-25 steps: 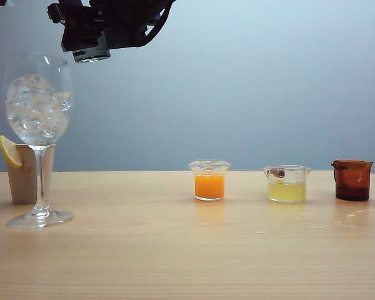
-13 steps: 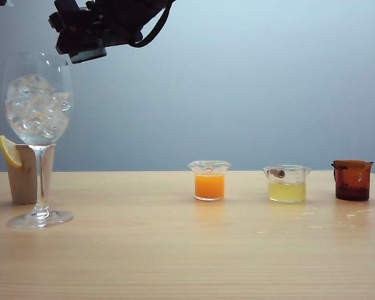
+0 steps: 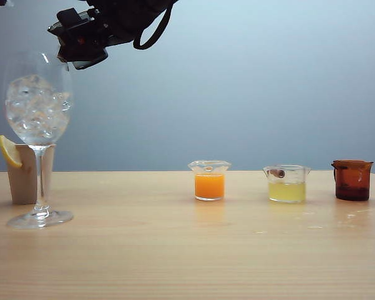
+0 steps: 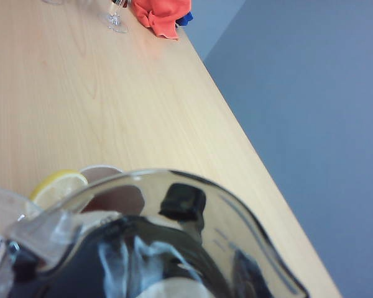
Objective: Pick up the first measuring cup from the left, pour the coconut rum inside into the goblet, and finally put the measuring cup back in its original place.
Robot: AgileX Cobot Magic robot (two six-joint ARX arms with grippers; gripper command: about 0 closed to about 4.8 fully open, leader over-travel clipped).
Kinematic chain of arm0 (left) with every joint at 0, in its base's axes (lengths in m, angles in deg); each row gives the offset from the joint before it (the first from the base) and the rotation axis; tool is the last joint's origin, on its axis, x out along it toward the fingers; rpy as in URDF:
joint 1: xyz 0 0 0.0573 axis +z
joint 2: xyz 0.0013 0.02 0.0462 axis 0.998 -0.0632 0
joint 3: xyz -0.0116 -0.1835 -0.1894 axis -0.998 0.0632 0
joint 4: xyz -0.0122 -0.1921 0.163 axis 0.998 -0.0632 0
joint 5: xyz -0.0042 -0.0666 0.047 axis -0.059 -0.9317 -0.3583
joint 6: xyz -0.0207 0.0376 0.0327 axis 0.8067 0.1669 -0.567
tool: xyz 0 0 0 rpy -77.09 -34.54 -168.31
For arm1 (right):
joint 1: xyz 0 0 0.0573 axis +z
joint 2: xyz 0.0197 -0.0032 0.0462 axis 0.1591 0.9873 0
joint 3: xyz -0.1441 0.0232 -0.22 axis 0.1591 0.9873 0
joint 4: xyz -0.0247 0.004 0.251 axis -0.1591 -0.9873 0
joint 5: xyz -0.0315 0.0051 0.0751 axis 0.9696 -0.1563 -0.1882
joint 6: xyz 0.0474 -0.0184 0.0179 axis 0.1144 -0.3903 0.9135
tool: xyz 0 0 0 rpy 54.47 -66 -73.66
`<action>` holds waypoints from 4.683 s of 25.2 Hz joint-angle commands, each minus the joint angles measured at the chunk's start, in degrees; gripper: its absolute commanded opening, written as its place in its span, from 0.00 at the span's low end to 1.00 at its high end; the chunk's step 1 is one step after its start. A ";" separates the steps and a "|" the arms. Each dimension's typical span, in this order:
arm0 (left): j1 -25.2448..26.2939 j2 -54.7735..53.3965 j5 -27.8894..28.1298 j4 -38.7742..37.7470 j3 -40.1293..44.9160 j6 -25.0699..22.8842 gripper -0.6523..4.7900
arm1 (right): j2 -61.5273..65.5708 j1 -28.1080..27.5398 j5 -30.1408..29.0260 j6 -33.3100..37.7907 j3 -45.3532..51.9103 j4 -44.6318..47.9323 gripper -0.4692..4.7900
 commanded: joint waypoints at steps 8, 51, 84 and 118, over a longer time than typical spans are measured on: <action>-0.07 0.11 -0.26 0.72 -0.17 0.20 0.11 | -0.85 0.20 -0.37 -10.75 -0.37 2.75 0.39; -0.07 0.11 -0.26 0.72 -0.17 0.20 0.11 | -0.83 0.87 0.83 -31.82 -0.37 3.98 0.39; -0.07 0.11 -0.24 0.72 -0.17 0.20 0.11 | -0.70 2.05 -0.37 -46.12 -0.37 10.10 0.39; -0.07 0.11 -0.26 0.72 -0.17 0.20 0.11 | -0.70 2.27 0.15 -61.42 -0.26 9.92 0.39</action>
